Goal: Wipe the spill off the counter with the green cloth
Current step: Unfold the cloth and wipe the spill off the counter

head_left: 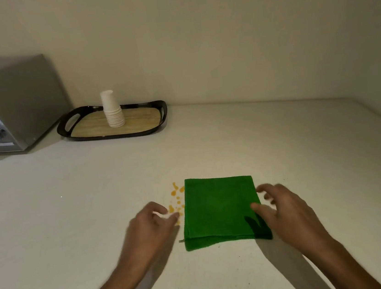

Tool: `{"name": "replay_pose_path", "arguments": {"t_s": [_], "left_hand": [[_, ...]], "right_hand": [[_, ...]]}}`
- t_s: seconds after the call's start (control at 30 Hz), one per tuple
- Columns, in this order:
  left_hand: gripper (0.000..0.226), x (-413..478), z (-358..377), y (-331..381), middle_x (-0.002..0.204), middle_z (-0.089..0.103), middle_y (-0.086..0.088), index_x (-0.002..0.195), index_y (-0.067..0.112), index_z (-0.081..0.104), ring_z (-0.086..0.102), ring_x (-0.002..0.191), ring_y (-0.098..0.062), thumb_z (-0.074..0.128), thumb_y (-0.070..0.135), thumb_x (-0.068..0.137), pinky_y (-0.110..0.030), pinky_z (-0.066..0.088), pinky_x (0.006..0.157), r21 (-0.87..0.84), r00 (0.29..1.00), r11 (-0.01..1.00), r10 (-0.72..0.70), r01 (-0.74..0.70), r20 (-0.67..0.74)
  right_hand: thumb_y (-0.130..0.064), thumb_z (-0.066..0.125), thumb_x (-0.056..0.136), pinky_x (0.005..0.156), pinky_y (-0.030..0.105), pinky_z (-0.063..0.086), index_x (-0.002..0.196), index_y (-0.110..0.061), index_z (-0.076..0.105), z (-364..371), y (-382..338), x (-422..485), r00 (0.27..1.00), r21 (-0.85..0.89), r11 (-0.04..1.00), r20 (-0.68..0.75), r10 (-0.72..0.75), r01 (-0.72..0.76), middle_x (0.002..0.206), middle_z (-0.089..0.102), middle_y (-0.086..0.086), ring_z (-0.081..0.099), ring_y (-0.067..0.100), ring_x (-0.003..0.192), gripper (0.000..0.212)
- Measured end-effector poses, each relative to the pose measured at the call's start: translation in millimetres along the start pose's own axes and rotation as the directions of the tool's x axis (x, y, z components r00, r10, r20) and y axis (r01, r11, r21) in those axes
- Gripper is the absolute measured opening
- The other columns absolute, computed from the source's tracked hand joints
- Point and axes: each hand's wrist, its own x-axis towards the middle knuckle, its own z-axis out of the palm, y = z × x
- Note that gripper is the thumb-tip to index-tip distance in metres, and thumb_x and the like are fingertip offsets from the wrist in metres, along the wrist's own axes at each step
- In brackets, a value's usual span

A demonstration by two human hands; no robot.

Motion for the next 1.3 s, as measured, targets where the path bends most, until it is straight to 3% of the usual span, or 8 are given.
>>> {"name": "replay_pose_path", "arguments": {"t_s": [0.07,0.17,0.23,0.3,0.5,0.8,1.0,1.3], "left_hand": [[0.022,10,-19,-14,0.076,0.074,0.009,0.092,0.031,0.063,0.068,0.07,-0.004,0.066,0.051,0.086,-0.026,0.046,0.06,0.19,0.982,0.975,0.138,-0.113,-0.127],[0.031,25,-33,-37,0.122,0.069,0.001,0.118,0.022,0.065,0.062,0.116,-0.02,0.056,0.042,0.096,-0.034,0.047,0.092,0.281,0.949,0.935,0.27,-0.217,-0.163],[0.043,30,-34,-52,0.151,0.049,-0.009,0.137,0.015,0.055,0.039,0.144,-0.028,0.046,0.037,0.101,-0.045,0.033,0.114,0.382,0.958,0.9,0.268,-0.209,-0.105],[0.051,31,-32,-68,0.162,0.032,-0.012,0.147,0.014,0.045,0.019,0.154,-0.03,0.035,0.039,0.103,-0.047,0.019,0.122,0.491,0.968,0.851,0.244,-0.185,-0.058],[0.06,28,-24,-92,0.167,0.021,-0.011,0.156,0.018,0.028,0.011,0.156,-0.03,0.026,0.046,0.103,-0.047,0.01,0.126,0.614,0.982,0.772,0.188,-0.165,0.028],[0.061,26,-25,-91,0.165,0.024,-0.011,0.156,0.018,0.03,0.014,0.155,-0.027,0.026,0.047,0.102,-0.044,0.009,0.126,0.531,0.981,0.832,0.193,-0.163,-0.001],[0.061,30,-32,-86,0.167,0.02,-0.005,0.157,0.024,0.026,0.009,0.156,-0.019,0.025,0.051,0.102,-0.045,0.011,0.126,0.328,0.977,0.926,0.209,-0.184,-0.041],[0.062,37,-32,-84,0.167,0.02,-0.008,0.157,0.022,0.024,0.009,0.156,-0.022,0.026,0.05,0.102,-0.047,0.015,0.125,0.339,0.974,0.92,0.224,-0.198,-0.039]], "right_hand": [[-0.036,0.062,0.099,0.09,0.032,0.049,0.134,-0.019,0.059,13,-17,14,0.984,0.108,0.981,-0.089,-0.151,0.161,0.121,0.064,-0.004,0.057,0.01,0.108,0.039],[-0.033,0.051,0.105,0.119,0.048,0.035,0.144,-0.017,0.052,48,-32,38,0.96,0.12,0.954,0.015,-0.28,0.276,0.15,0.053,0.006,0.044,0.021,0.14,0.042],[-0.041,0.041,0.108,0.127,0.047,0.018,0.152,-0.023,0.041,70,-30,49,0.947,0.041,0.953,0.113,-0.301,0.299,0.163,0.036,0.006,0.024,0.023,0.153,0.048],[-0.052,0.03,0.107,0.127,0.049,0.01,0.156,-0.029,0.031,85,-20,55,0.932,-0.061,0.946,0.204,-0.3,0.318,0.168,0.024,0.005,0.013,0.025,0.156,0.054],[-0.07,0.007,0.097,0.128,0.054,0.008,0.159,-0.032,0.021,98,-5,39,0.923,-0.278,0.895,0.267,-0.277,0.349,0.171,0.014,0.005,0.008,0.026,0.157,0.074],[-0.077,0.01,0.097,0.125,0.057,-0.008,0.157,-0.047,0.005,100,-37,-54,0.835,-0.183,0.863,0.409,-0.369,0.471,0.171,-0.011,-0.006,-0.022,0.018,0.155,0.068],[-0.079,0.004,0.094,0.122,0.061,-0.016,0.158,-0.043,0.009,132,-101,-47,0.799,-0.146,0.848,0.449,-0.401,0.509,0.17,-0.009,0.001,-0.018,0.028,0.156,0.073],[-0.077,-0.001,0.093,0.124,0.066,0.001,0.158,-0.035,0.018,184,-139,76,0.905,-0.255,0.901,0.339,-0.255,0.35,0.17,0.01,0.011,0.005,0.036,0.157,0.079]]}}
